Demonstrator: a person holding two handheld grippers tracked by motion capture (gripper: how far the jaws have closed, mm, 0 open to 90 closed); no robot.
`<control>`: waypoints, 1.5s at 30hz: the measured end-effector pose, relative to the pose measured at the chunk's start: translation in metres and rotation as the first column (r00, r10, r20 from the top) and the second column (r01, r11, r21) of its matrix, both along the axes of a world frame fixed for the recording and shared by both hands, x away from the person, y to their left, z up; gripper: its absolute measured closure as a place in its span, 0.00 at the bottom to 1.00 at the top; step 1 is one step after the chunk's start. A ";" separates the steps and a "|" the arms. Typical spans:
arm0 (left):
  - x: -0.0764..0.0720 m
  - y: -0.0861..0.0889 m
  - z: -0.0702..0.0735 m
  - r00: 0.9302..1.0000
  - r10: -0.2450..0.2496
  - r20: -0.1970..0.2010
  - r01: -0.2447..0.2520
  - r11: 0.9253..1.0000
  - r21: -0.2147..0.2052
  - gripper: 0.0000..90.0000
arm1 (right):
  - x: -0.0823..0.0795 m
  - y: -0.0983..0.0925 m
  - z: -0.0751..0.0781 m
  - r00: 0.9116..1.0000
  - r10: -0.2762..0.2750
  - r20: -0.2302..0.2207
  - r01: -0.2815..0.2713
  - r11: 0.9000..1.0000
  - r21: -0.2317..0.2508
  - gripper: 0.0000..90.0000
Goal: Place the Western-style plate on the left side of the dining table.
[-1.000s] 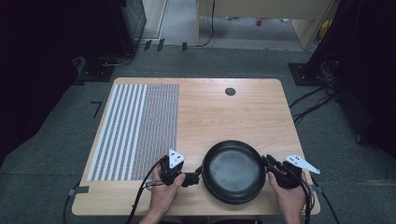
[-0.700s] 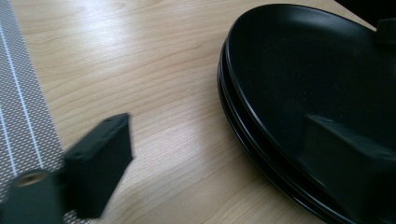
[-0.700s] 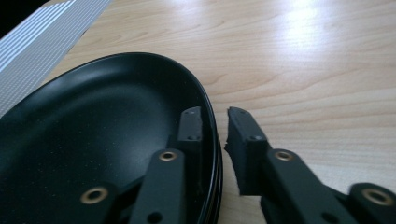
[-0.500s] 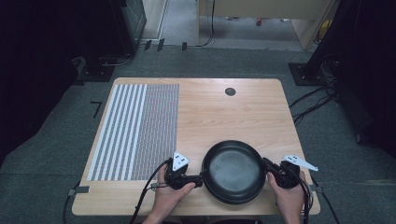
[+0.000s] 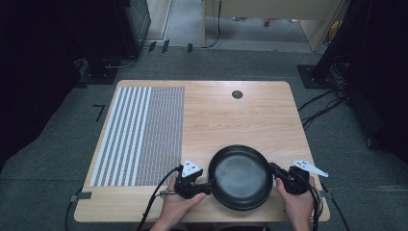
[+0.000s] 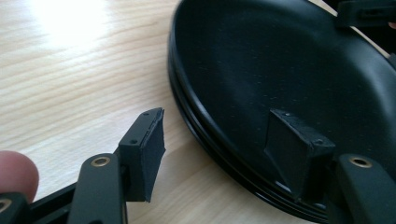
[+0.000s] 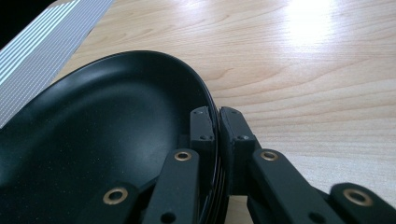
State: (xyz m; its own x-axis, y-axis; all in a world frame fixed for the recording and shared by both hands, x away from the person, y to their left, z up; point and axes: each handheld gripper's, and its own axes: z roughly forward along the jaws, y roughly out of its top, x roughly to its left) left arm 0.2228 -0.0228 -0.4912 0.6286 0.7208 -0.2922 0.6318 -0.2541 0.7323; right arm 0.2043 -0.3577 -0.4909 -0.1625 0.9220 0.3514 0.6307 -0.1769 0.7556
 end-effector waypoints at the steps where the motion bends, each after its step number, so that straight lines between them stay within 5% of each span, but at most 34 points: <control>1: 0.000 0.000 0.000 1.000 0.000 0.000 0.000 1.000 0.000 0.43 | 0.000 0.000 0.000 1.000 0.003 0.002 -0.003 1.000 -0.003 0.95; 6: -0.002 -0.004 -0.001 0.999 -0.053 -0.012 0.053 0.999 -0.010 0.45 | 0.000 0.002 0.000 1.000 0.009 0.002 -0.009 1.000 -0.004 0.95; 45: 0.001 -0.001 0.000 0.998 -0.043 -0.049 0.040 0.998 -0.046 0.48 | -0.002 0.006 0.001 1.000 -0.011 -0.001 0.011 1.000 -0.017 0.96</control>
